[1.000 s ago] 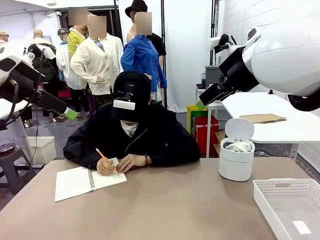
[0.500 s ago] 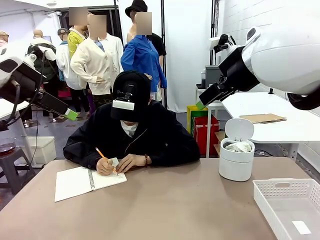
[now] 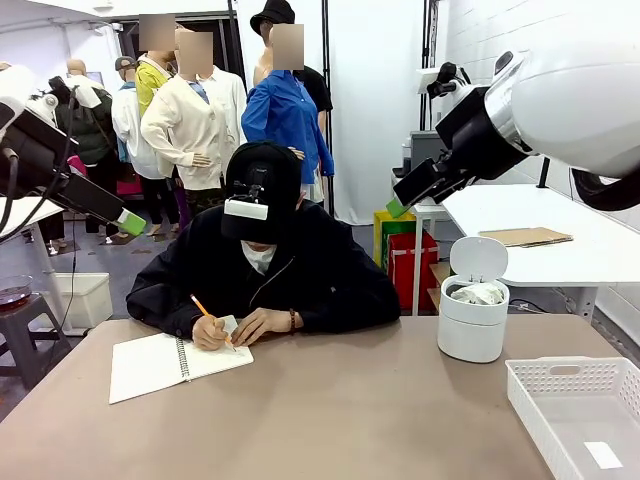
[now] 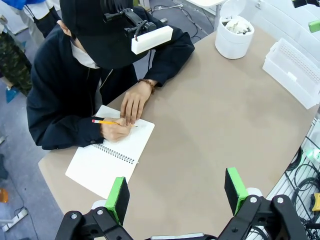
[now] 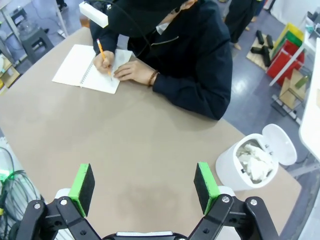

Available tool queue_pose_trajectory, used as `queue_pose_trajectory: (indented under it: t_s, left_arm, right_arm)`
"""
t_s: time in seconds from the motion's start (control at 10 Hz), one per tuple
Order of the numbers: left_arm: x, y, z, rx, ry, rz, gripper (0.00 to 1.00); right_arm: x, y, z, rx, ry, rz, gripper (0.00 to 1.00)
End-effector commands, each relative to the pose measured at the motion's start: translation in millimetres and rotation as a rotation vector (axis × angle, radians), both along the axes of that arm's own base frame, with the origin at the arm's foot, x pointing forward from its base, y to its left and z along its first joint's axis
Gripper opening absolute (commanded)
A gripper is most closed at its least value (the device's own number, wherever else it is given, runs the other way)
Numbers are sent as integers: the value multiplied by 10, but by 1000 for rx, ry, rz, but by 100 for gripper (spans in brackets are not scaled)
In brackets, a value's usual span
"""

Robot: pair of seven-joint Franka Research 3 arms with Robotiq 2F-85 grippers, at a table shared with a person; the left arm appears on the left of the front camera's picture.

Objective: Sort the paper based on its condition.
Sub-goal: If a person hands you a paper, place it in the Organizing basket , and if it's crumpled, put it in the Trash can.

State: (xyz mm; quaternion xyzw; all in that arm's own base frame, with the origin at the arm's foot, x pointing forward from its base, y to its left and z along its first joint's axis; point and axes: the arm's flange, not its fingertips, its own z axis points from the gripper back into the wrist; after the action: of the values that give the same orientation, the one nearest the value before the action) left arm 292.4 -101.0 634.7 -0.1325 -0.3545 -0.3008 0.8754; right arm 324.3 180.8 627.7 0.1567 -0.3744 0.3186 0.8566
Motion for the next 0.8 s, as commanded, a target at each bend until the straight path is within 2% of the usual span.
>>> queue_pose_trajectory:
  t_s: [0.0, 0.7]
  left_arm:
    - [-43, 7, 20, -12, 13, -5, 100]
    - [-81, 24, 41, 3, 4, -3, 100]
  right_arm:
    - [4, -10, 37, 27, 42, 7, 100]
    - [25, 3, 47, 30, 60, 15, 100]
